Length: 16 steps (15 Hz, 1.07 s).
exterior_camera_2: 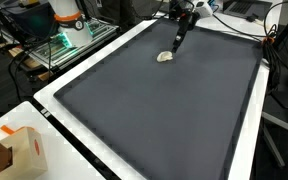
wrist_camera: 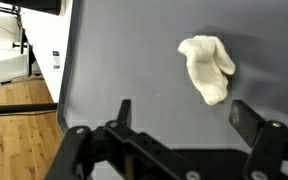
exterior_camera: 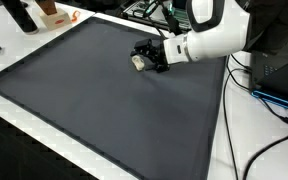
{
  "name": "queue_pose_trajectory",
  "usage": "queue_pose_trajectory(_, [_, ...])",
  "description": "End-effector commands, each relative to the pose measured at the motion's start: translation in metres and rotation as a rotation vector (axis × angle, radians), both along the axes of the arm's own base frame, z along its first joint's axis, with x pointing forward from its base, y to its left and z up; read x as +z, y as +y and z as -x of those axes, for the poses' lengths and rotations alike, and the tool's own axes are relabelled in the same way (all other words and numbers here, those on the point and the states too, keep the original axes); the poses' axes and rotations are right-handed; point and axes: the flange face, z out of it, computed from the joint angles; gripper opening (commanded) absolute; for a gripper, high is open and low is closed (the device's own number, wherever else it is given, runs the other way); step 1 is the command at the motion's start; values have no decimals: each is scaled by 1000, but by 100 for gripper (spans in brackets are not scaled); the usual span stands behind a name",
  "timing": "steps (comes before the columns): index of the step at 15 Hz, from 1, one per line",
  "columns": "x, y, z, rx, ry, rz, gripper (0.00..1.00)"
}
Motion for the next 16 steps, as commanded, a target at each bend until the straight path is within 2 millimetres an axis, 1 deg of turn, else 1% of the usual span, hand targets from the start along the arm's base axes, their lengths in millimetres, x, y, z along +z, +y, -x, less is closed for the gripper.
queue_pose_trajectory(1, [12,-10,-1,-23,18,-99,100])
queue_pose_trajectory(4, [29,-23,-5,-52,8,-212,100])
queue_pose_trajectory(6, [47,-34,-7,-64,-10,-323,100])
queue_pose_trajectory(8, [64,-49,-6,-88,-33,-423,100])
queue_pose_trajectory(12, [90,-83,6,-116,-52,-599,100])
queue_pose_trajectory(16, [104,-123,23,-138,-68,-810,100])
